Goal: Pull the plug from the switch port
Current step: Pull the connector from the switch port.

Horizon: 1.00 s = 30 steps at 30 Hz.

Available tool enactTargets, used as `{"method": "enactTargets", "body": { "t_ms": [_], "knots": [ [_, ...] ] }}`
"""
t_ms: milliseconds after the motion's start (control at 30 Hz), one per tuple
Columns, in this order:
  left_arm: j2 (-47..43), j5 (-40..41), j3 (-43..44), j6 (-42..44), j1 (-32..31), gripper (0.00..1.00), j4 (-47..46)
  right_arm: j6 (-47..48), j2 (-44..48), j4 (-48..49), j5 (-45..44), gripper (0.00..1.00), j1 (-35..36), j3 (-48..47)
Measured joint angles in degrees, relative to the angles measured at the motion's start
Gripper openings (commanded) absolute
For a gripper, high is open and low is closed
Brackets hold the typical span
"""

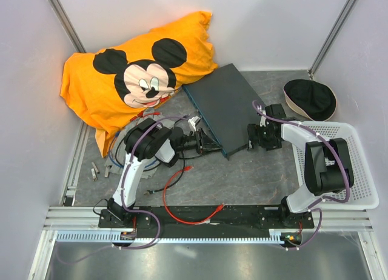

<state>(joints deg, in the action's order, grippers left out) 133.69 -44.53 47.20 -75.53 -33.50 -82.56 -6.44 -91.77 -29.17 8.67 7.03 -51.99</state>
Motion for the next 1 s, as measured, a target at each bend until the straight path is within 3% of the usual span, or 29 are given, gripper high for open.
{"method": "enactTargets", "body": {
  "t_ms": [67, 167, 200, 233, 800, 1000],
  "knots": [
    [0.85, -0.98, 1.22, -0.96, 0.02, 0.35, 0.00, 0.63, -0.37, -0.42, -0.68, 0.98, 0.81, -0.44],
    [0.94, -1.14, 1.49, -0.90, 0.04, 0.16, 0.61, 1.53, -0.72, -0.76, -1.66, 0.98, 2.12, -0.79],
    [0.94, -1.09, 1.49, -0.68, 0.04, 0.03, 0.76, 1.81, -0.79, -0.87, -1.95, 0.98, 2.54, -0.87],
    [0.98, -1.27, 1.38, 0.52, 0.04, 0.02, 1.27, 1.92, -0.87, -0.96, -2.38, 0.98, 2.99, -0.98],
    [-0.04, -0.48, -0.07, 2.78, 0.46, 0.02, 2.95, 3.37, -3.89, -4.83, -1.99, 0.98, 4.87, -4.50],
    [-6.01, -4.35, -10.27, 11.23, 6.64, 0.02, 3.23, 4.22, -7.13, -8.33, -1.77, 0.98, 5.25, -8.50]
  ]
}}
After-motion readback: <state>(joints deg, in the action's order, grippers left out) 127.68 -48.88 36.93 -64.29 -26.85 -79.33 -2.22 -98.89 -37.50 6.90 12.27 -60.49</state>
